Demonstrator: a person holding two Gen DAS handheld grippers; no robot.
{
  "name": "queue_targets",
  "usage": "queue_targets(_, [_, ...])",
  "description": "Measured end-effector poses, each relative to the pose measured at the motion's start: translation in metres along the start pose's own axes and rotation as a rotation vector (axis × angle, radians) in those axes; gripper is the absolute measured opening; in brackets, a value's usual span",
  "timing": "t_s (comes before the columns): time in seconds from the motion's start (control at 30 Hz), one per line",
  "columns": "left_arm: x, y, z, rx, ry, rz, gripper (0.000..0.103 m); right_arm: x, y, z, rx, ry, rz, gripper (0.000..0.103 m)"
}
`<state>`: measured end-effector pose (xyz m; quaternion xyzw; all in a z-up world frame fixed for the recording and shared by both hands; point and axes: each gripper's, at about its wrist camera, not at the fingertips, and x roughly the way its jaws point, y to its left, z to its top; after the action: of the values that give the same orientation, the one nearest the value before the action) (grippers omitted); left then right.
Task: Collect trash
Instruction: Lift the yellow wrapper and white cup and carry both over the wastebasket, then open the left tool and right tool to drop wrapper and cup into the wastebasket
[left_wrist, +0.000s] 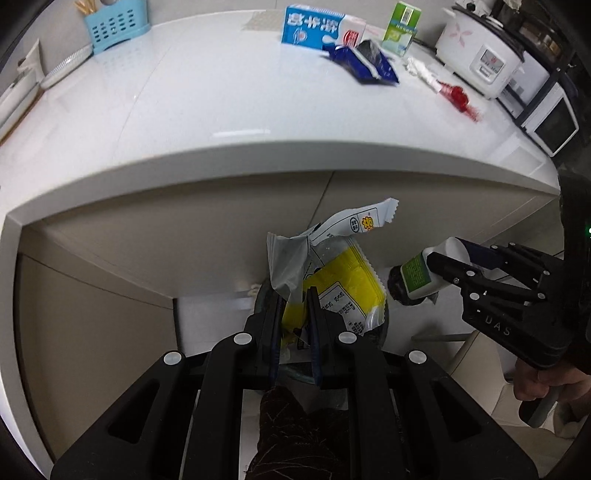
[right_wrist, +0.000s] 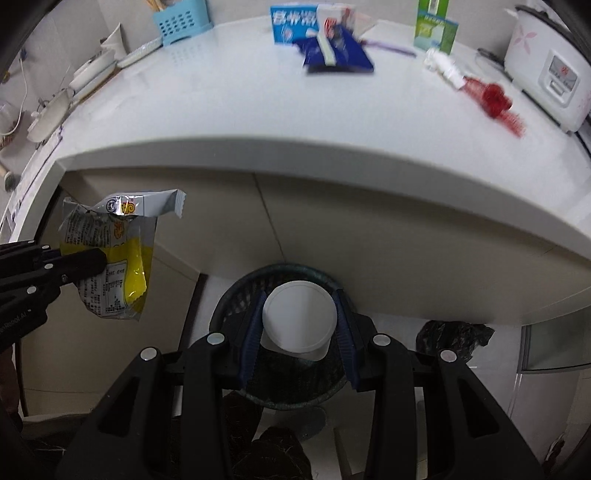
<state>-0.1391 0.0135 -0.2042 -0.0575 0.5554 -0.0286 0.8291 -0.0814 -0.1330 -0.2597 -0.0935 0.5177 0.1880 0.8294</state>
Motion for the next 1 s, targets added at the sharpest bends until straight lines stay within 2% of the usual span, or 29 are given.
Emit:
queue_targets(0.3, [0.017,0.006,-0.015,-0.016,0.045,0.032,0.012,0.026,0.006,-0.014,-0.011,0.052,0.019,0.038])
queue_targets(0.47, [0.024,0.004,-0.016,-0.018,0.051,0.037,0.012,0.017,-0.001,-0.015,0.012,0.026,0.002,0.064])
queue_targets(0.53, [0.027,0.003,-0.015,-0.019,0.056,0.036,0.012,0.012,-0.004,-0.016,0.019,0.009,-0.008,0.079])
queue_targets(0.63, [0.035,0.001,-0.016,-0.012,0.068,0.036,0.012,0.000,-0.012,-0.017,0.032,-0.018,-0.030,0.088])
queue_targets(0.8, [0.054,-0.003,-0.022,-0.010,0.095,0.029,0.012,-0.016,-0.032,-0.021,0.051,-0.036,-0.066,0.094])
queue_targets(1.0, [0.081,-0.022,-0.020,-0.003,0.132,0.017,0.012,-0.032,-0.055,-0.024,0.075,-0.039,-0.094,0.094])
